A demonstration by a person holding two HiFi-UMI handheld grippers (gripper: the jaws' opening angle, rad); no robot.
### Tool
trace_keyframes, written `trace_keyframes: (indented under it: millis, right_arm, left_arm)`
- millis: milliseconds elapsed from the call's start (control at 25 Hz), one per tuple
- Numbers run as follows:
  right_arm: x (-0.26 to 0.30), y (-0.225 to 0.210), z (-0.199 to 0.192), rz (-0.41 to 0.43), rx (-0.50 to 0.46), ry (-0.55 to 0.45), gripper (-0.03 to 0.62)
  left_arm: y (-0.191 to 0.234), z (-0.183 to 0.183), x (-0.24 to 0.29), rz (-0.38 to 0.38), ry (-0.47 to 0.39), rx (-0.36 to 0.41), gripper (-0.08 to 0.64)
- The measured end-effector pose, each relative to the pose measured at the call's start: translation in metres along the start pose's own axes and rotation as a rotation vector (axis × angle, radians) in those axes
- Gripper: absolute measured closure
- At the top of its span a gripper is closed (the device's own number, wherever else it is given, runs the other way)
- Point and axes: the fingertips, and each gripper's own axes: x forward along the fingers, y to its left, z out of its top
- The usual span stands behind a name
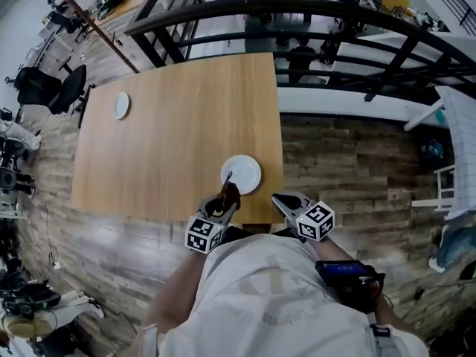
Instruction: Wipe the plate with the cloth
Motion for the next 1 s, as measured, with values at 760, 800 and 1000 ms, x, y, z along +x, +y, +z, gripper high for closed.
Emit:
trace_keyframes:
  millis: [760,800,1000]
  right_arm:
    - [-0.032,0.006,-0.028,-0.324,0.168,-0.12,0.578]
    - [-0.037,0.006,-0.03,-0.349,0.177,-0.131,0.578]
    - [-0.062,-0.001,-0.04,-0.449,0.233,-0.183,0.578]
  left_arm:
    - [0.061,0.016,0.089,-0.079,0.172,0.292,0.391]
    - [0.06,0.014,0.097,-0.09,0.192,0.319,0.391]
    - [0.048,0.015,0.134,-0.123,0.273,0.475,0.391]
